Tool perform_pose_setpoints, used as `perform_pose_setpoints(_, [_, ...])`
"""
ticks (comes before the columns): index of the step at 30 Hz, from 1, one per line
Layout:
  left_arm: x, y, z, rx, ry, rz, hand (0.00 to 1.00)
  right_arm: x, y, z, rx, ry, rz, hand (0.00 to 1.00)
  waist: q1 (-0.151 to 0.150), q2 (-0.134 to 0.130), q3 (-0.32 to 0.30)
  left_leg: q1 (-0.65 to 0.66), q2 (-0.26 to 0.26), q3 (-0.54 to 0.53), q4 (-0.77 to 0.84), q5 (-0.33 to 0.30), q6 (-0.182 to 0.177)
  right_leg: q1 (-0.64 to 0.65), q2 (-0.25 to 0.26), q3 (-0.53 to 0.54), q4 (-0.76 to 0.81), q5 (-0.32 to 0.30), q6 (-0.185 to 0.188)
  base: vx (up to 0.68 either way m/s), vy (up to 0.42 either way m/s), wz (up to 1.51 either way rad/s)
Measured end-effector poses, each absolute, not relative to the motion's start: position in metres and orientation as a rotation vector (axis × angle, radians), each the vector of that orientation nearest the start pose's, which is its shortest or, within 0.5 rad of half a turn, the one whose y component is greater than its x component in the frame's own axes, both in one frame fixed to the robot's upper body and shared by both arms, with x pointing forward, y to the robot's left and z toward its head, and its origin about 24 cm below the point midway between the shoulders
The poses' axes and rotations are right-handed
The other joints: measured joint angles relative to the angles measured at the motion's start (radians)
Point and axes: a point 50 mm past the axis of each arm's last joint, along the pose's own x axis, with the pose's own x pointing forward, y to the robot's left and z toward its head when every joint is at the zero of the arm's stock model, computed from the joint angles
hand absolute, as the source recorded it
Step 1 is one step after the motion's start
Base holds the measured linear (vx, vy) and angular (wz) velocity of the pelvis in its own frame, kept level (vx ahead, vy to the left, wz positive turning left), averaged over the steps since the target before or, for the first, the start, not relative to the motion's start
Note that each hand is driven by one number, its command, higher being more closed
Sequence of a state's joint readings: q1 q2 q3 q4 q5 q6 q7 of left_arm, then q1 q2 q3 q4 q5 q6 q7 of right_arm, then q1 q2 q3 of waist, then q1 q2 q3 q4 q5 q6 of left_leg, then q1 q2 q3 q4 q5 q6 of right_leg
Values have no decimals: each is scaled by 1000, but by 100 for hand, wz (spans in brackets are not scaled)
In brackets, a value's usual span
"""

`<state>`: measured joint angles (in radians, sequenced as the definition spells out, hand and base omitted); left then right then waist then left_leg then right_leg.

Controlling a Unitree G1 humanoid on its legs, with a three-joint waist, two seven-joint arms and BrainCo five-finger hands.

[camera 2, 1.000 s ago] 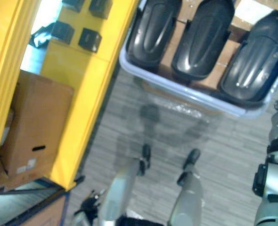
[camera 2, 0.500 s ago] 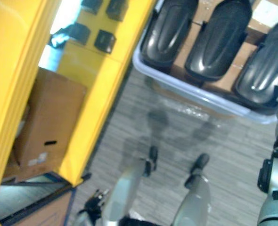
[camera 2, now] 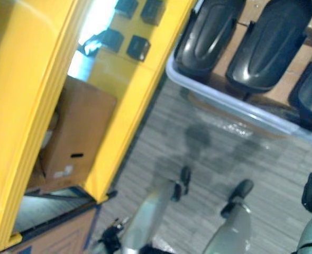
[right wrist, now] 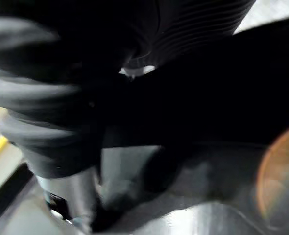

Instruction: Walk over and take plastic housings, then place them on the shelf

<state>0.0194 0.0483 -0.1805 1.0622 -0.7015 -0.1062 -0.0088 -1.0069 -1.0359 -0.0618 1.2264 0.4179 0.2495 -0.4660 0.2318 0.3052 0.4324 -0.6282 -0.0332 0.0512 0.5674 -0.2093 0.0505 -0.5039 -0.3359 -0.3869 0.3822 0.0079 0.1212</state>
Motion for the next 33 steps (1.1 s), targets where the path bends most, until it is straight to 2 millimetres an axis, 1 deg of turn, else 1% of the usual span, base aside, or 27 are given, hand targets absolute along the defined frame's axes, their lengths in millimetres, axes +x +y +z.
perform_pose_setpoints(4, [123,151,-156,-485,970,255,0,271,-464,222,-124,192,-1256,100,0,2,-2,1,-7,-16,0,0,-1,0,-11,-16,31,-26,2,26,-36,14])
perform_pose_setpoints(11, [123,150,-156,-496,965,248,0,264,-468,213,-205,245,-1301,100,0,0,-3,38,-7,-33,-5,1,-3,29,-14,-25,59,-61,-2,39,-38,6])
perform_pose_setpoints(16, [125,151,-155,-499,955,250,0,268,-464,202,-269,278,-1296,100,-5,-2,-1,64,1,-44,0,-6,-14,59,-8,-38,72,-75,-9,2,-18,4])
perform_pose_setpoints(18, [126,151,-154,-503,945,257,0,273,-459,199,-288,281,-1280,100,-14,-6,2,72,4,-46,2,-7,-16,71,-7,-42,75,-79,-10,-18,-6,2])
perform_pose_setpoints(20, [127,153,-153,-502,933,264,0,281,-452,198,-329,274,-1261,100,-31,-14,8,73,10,-53,8,-10,-20,79,0,-47,78,-82,-11,-45,-12,2])
perform_pose_setpoints(22, [128,157,-152,-512,914,286,0,288,-444,195,-384,266,-1267,100,-42,-33,22,87,19,-51,12,-13,-24,91,6,-46,82,-86,-17,-51,-21,-6])
perform_pose_setpoints(23, [129,160,-150,-518,898,304,0,294,-438,198,-422,243,-1271,100,-54,-47,32,94,22,-52,11,-13,-24,99,9,-47,84,-88,-19,-44,-28,-7])
perform_pose_setpoints(26, [131,166,-148,-515,877,334,0,298,-432,212,-519,167,-1289,100,-70,-75,52,121,27,-47,3,-13,-25,121,13,-44,80,-88,-19,-27,-12,-5])
perform_pose_setpoints(27, [133,170,-147,-524,856,353,0,302,-427,219,-553,126,-1293,100,-79,-93,65,138,29,-43,-4,-12,-26,133,14,-40,76,-88,-19,-11,4,-5])
perform_pose_setpoints(28, [134,172,-146,-522,849,357,0,303,-425,222,-563,107,-1293,100,-84,-100,69,145,30,-43,-6,-12,-26,141,17,-39,73,-87,-19,1,2,-8])
perform_pose_setpoints(30, [139,179,-142,-526,814,393,0,305,-419,231,-603,42,-1308,100,-95,-131,90,187,34,-40,-34,-8,-32,179,25,-39,47,-84,-15,1,-2,-3])
perform_pose_setpoints(32, [142,184,-139,-532,786,419,0,306,-415,237,-616,-8,-1318,100,-105,-145,98,220,35,-42,-62,-2,-38,213,33,-46,21,-78,-14,21,-10,0])
perform_pose_setpoints(33, [143,188,-136,-536,759,446,0,308,-409,240,-637,-50,-1312,100,-109,-159,97,246,37,-40,-86,3,-43,234,39,-47,1,-74,-15,59,-22,-2])
